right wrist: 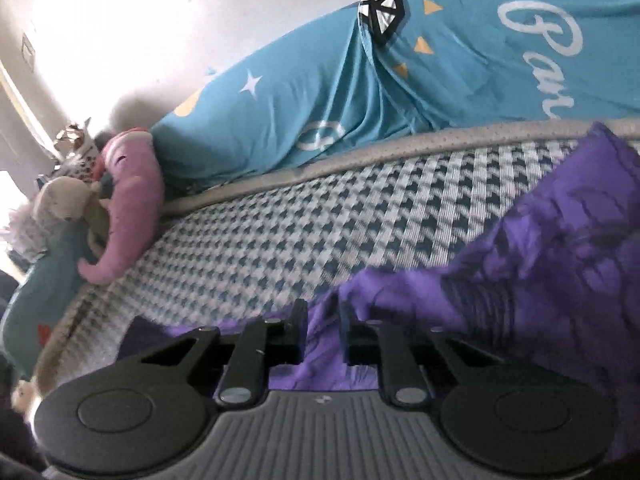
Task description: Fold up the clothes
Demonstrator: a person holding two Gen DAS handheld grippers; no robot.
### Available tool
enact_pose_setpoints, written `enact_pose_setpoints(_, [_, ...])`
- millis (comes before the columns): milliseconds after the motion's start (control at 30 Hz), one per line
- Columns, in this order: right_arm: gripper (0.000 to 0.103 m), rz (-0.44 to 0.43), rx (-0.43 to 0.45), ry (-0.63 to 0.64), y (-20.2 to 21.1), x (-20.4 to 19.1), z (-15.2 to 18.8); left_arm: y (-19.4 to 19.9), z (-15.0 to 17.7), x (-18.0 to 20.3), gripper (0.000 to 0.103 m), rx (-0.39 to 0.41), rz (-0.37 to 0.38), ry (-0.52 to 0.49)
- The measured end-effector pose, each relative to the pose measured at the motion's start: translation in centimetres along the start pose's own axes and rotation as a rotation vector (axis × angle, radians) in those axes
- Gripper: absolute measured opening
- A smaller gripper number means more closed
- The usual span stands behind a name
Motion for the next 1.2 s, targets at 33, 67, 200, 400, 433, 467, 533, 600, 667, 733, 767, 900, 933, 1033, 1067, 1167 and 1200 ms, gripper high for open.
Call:
enact_pose_setpoints(33, [0.015, -0.001, -0.01, 0.006, 0.1, -0.1, 0.4, 0.0, -0.1, -0.2, 0.103, 0.0, -0.001, 0.005])
enact_pose_setpoints(67, [0.015, -0.002, -0.02, 0.013, 0.3, -0.1, 0.8, 0.1, -0.1, -0.4, 0.103, 0.002, -0.003, 0.01])
enact_pose_setpoints(200, [0.015, -0.005, -0.06, 0.038, 0.8, -0.4, 2.5, 0.2, 0.0, -0.7, 0.103, 0.015, -0.022, 0.017])
enact_pose_setpoints(400, [0.015, 0.032, -0.108, 0.055, 0.1, 0.0, 4.7, -0.5, -0.1, -0.2, 0.103, 0.007, -0.054, -0.003])
enact_pose_setpoints(433, [0.015, 0.035, -0.111, 0.057, 0.2, 0.0, 5.0, -0.7, -0.1, -0.1, 0.103, 0.01, -0.064, -0.008])
enact_pose_setpoints(467, [0.015, 0.04, -0.111, 0.06, 0.2, 0.0, 5.3, -0.7, -0.1, 0.0, 0.103, 0.011, -0.073, -0.013])
enact_pose_setpoints(533, [0.015, 0.048, -0.114, 0.058, 0.5, 0.0, 6.0, -0.8, -0.1, 0.2, 0.103, 0.015, -0.086, -0.024])
enact_pose_setpoints(600, [0.015, 0.054, -0.119, 0.049, 0.7, 0.0, 6.6, -0.9, 0.0, 0.4, 0.103, 0.019, -0.095, -0.03])
enact_pose_setpoints(667, [0.015, 0.064, -0.123, 0.051, 1.1, -0.1, 7.3, -0.9, 0.0, 0.3, 0.103, 0.019, -0.089, -0.025])
enact_pose_setpoints(733, [0.015, 0.075, -0.126, 0.058, 1.5, -0.2, 8.0, -0.8, -0.1, 0.3, 0.103, 0.021, -0.083, -0.026])
enact_pose_setpoints(767, [0.015, 0.079, -0.127, 0.061, 1.7, -0.2, 8.5, -0.7, -0.1, 0.3, 0.103, 0.022, -0.081, -0.029])
enact_pose_setpoints(900, [0.015, 0.096, -0.132, 0.071, 2.6, -0.3, 10.1, -0.6, 0.0, 0.4, 0.103, 0.029, -0.077, -0.042])
enact_pose_setpoints(933, [0.015, 0.105, -0.131, 0.078, 2.8, -0.4, 10.5, -0.5, 0.1, 0.5, 0.103, 0.031, -0.077, -0.045])
enact_pose_setpoints(1033, [0.015, 0.124, -0.131, 0.081, 3.6, -0.6, 11.8, -0.4, 0.3, 0.4, 0.103, 0.035, -0.071, -0.051])
enact_pose_setpoints(1067, [0.015, 0.124, -0.131, 0.075, 3.8, -0.5, 12.2, -0.3, 0.4, 0.4, 0.103, 0.036, -0.07, -0.051])
enact_pose_setpoints(1167, [0.015, 0.125, -0.133, 0.064, 4.6, -0.5, 13.3, 0.3, 0.7, 0.2, 0.103, 0.037, -0.065, -0.041])
enact_pose_setpoints(1200, [0.015, 0.127, -0.134, 0.063, 4.8, -0.5, 13.6, 0.5, 0.8, 0.1, 0.103, 0.038, -0.059, -0.037])
Point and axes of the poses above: each gripper's, at about its wrist camera, not at the fingertips, and y roughly against the way its jaws point, x to its right, z to its underside, the point moved 3 cm from there along -y, roughly the way its jaws point, and after that the axes turned 15 degrees about -x, right-handed, at the moved point
